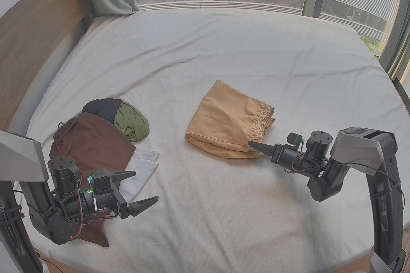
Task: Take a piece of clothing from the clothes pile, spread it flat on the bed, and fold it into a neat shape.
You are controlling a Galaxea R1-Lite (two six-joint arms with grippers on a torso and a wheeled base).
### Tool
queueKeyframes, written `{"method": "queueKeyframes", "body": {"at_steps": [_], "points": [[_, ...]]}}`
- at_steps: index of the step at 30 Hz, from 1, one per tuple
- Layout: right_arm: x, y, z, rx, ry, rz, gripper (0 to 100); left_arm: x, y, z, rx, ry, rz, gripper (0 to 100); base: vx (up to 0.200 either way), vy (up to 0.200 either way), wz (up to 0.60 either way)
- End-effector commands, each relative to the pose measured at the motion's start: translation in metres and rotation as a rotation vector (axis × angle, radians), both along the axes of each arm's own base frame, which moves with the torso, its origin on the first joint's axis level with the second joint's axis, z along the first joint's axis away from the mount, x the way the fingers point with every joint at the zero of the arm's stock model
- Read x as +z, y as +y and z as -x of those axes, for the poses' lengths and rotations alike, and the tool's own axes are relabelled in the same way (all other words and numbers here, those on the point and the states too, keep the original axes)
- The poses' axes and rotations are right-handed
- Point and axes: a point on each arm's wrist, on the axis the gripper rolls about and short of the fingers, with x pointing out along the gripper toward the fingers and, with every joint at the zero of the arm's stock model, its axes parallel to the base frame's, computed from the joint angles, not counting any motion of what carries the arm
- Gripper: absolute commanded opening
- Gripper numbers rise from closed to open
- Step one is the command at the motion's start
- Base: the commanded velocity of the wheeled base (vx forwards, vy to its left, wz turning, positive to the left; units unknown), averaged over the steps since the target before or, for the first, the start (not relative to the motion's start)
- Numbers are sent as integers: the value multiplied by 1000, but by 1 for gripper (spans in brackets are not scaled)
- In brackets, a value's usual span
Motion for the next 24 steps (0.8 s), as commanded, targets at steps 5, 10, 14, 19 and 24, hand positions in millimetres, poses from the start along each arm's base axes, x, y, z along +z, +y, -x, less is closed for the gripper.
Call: {"method": "queueKeyframes", "body": {"at_steps": [5, 10, 14, 19, 24], "points": [[48, -19, 25, -33, -63, 4, 100, 1, 1, -1, 3, -5, 1, 100, 0, 0, 0], [78, -21, 28, -34, -128, -11, 100, 1, 2, -2, 7, -10, 2, 100, 0, 0, 0], [85, -17, 27, -25, -147, -16, 100, 1, 1, -2, 6, -11, 2, 100, 0, 0, 0], [86, -5, 23, 1, -167, -24, 100, 1, 1, -2, 4, -8, 2, 100, 0, 0, 0], [72, 7, 13, 21, -138, -20, 100, 1, 1, -2, 4, -8, 1, 100, 0, 0, 0]]}}
